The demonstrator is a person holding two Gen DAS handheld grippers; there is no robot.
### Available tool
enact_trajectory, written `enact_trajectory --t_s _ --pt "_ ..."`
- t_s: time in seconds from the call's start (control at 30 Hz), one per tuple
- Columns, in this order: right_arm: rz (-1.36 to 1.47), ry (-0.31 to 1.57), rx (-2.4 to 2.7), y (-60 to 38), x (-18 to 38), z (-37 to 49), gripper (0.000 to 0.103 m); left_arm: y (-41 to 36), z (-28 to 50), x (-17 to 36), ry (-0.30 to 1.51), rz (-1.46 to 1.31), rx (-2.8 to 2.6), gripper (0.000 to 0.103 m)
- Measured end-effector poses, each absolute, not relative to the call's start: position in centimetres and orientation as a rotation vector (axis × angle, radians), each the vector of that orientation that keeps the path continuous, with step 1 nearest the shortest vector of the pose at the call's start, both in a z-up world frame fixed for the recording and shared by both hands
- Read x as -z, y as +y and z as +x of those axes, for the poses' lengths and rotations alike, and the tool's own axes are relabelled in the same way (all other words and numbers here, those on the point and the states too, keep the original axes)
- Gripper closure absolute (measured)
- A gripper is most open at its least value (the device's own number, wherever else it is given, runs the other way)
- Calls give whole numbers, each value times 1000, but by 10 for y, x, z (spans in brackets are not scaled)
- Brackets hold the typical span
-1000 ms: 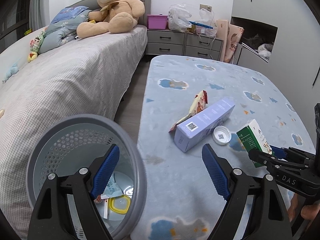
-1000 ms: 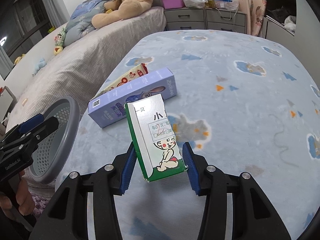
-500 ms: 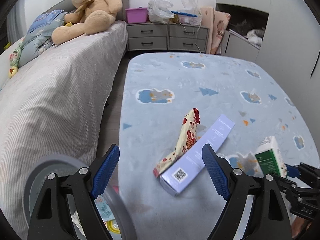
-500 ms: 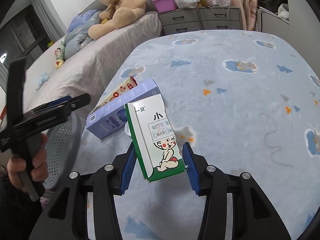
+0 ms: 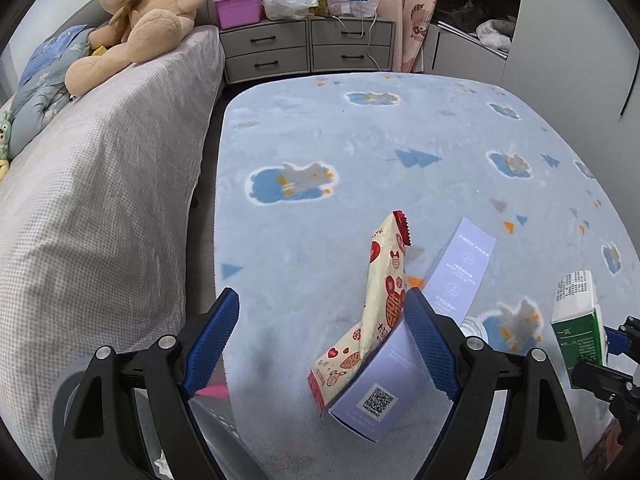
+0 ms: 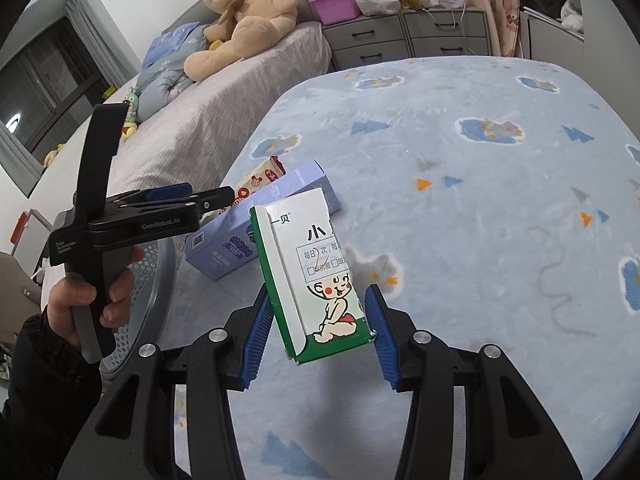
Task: Collect trash
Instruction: 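Grasp the red-and-white candy wrapper with the left gripper while the right holds the carton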
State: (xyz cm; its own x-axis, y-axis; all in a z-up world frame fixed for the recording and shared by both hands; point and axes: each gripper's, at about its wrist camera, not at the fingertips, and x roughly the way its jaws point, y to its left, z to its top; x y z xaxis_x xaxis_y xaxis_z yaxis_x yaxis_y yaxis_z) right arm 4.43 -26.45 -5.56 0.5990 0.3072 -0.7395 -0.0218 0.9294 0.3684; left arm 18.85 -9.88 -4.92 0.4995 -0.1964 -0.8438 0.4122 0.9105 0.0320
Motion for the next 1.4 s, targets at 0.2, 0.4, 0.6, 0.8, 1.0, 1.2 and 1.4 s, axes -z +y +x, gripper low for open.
enact_trajectory --t_s 0.2,0.4,0.6,0.8,1.0,1.2,1.4 --pt "341 916 -195 -264 57 44 57 -98 199 55 1005 247 362 22" --pt "347 913 -196 -265 56 45 57 -102 200 61 1027 258 398 22" --pt "348 911 -196 -265 56 45 57 -107 200 66 1043 259 407 22" --pt "353 908 -195 -267 55 43 57 -109 197 66 1055 254 434 22" --pt "352 908 -196 -269 55 42 57 -106 203 69 1085 243 439 22" --pt "361 909 -194 -271 56 42 57 -104 206 76 1119 271 469 22" --pt "358 905 -199 -274 55 40 57 -105 207 80 1125 260 478 22"
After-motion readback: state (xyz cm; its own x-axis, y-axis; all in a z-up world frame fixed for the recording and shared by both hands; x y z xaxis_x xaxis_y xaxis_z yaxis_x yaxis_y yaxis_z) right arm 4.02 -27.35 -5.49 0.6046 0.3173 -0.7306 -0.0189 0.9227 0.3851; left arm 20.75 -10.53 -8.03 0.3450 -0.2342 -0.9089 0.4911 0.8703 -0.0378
